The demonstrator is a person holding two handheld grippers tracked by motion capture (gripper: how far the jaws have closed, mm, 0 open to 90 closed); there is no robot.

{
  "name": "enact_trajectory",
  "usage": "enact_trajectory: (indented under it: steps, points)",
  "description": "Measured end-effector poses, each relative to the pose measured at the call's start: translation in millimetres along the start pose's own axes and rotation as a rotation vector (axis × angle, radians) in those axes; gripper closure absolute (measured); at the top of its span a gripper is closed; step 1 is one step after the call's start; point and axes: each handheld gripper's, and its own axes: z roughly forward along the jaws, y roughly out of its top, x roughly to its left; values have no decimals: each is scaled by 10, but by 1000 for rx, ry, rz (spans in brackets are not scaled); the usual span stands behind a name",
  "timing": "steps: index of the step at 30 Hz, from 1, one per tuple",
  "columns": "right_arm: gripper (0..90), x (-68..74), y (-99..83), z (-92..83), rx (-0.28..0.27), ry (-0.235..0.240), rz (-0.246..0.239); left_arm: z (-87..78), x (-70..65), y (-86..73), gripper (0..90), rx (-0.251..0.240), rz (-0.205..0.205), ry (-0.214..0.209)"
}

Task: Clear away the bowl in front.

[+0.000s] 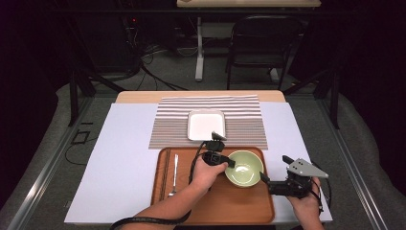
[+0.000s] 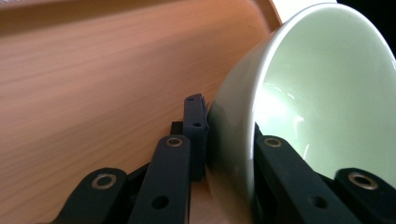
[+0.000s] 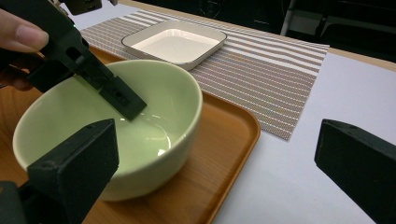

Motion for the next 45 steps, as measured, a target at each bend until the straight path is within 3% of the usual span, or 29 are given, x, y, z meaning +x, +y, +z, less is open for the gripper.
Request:
enact_trajectory:
  steps: [19, 34, 45]
  points:
    - [0, 15, 4, 8, -1, 11, -10, 126, -188, -23, 794, 21, 18, -15]
    - [0, 12, 5, 12, 0, 9, -8, 175, -191, -18, 757, 8, -4, -70]
    - [0, 8, 6, 8, -3, 9, -6, 98, -185, -5, 492, -37, 15, -102]
